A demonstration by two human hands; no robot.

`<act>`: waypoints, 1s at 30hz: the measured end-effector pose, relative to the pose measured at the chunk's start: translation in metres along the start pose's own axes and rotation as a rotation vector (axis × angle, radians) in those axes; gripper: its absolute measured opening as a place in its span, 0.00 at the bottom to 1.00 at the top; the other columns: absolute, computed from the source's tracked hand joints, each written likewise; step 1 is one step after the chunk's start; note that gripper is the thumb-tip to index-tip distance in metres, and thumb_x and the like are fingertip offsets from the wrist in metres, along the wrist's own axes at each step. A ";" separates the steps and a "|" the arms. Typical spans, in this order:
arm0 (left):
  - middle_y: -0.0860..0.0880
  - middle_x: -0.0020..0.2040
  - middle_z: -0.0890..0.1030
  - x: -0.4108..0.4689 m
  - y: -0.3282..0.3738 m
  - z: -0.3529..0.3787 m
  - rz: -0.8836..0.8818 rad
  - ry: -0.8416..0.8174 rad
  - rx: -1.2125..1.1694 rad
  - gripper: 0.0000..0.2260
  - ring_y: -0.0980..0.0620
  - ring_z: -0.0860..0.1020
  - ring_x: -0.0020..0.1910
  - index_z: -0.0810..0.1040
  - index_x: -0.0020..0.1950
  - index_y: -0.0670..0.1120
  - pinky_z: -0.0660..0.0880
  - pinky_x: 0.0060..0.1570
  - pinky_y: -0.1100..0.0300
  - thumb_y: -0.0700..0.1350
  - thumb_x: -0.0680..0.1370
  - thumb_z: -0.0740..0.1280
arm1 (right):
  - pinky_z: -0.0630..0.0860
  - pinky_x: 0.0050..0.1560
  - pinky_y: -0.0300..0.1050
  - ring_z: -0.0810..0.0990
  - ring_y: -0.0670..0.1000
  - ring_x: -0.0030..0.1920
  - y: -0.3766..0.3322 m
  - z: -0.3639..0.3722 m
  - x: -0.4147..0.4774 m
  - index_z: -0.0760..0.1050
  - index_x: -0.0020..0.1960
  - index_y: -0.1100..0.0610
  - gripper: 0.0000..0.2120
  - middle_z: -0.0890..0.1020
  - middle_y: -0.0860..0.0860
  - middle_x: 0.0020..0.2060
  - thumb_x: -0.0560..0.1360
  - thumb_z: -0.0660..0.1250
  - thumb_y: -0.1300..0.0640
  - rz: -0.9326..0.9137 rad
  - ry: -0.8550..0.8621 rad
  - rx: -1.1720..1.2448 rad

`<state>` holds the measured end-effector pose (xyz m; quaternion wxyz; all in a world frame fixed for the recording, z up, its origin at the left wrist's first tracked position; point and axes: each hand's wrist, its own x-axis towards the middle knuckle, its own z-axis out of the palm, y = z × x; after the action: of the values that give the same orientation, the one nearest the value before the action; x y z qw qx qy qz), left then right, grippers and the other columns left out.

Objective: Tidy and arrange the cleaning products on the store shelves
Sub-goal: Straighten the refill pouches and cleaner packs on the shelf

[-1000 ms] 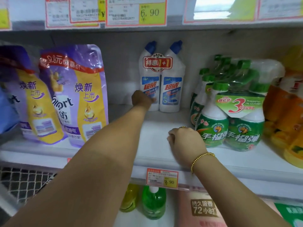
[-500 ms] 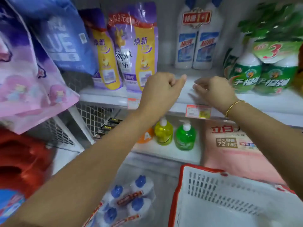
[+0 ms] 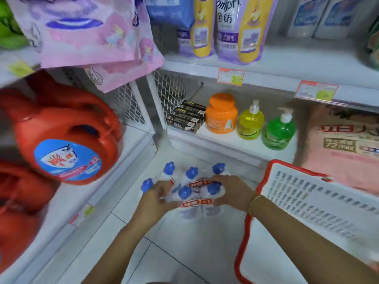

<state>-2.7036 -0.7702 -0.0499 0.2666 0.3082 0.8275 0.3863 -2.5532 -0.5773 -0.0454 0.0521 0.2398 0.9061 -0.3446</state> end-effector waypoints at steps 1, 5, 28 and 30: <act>0.57 0.48 0.79 -0.001 -0.009 0.009 -0.028 -0.066 -0.017 0.19 0.63 0.77 0.44 0.76 0.55 0.52 0.72 0.44 0.75 0.41 0.68 0.78 | 0.69 0.53 0.38 0.78 0.52 0.56 0.003 0.010 0.002 0.74 0.63 0.53 0.25 0.80 0.51 0.56 0.68 0.75 0.57 0.007 0.014 0.015; 0.55 0.59 0.80 0.002 -0.032 0.033 -0.042 -0.124 -0.153 0.30 0.59 0.79 0.56 0.72 0.66 0.51 0.75 0.61 0.57 0.49 0.66 0.79 | 0.73 0.50 0.41 0.79 0.54 0.50 0.000 0.025 0.007 0.77 0.54 0.54 0.13 0.82 0.52 0.49 0.71 0.67 0.62 -0.011 0.135 -0.064; 0.52 0.50 0.84 0.061 0.267 -0.019 0.652 0.415 -0.315 0.27 0.60 0.82 0.50 0.77 0.58 0.40 0.77 0.52 0.66 0.42 0.62 0.79 | 0.76 0.47 0.39 0.78 0.45 0.42 -0.091 -0.302 -0.111 0.79 0.53 0.53 0.19 0.83 0.46 0.46 0.64 0.79 0.56 -0.595 0.859 0.271; 0.50 0.49 0.84 0.084 0.306 -0.002 0.709 0.406 -0.394 0.26 0.59 0.82 0.49 0.75 0.57 0.37 0.79 0.52 0.63 0.39 0.62 0.79 | 0.76 0.51 0.41 0.78 0.42 0.46 -0.075 -0.320 -0.115 0.78 0.54 0.49 0.20 0.82 0.44 0.49 0.64 0.79 0.57 -0.619 1.000 0.285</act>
<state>-2.6683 -0.5551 0.1799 0.0036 0.4339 0.6172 0.6563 -2.4646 -0.4640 0.2724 -0.5154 0.1024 0.7934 -0.3074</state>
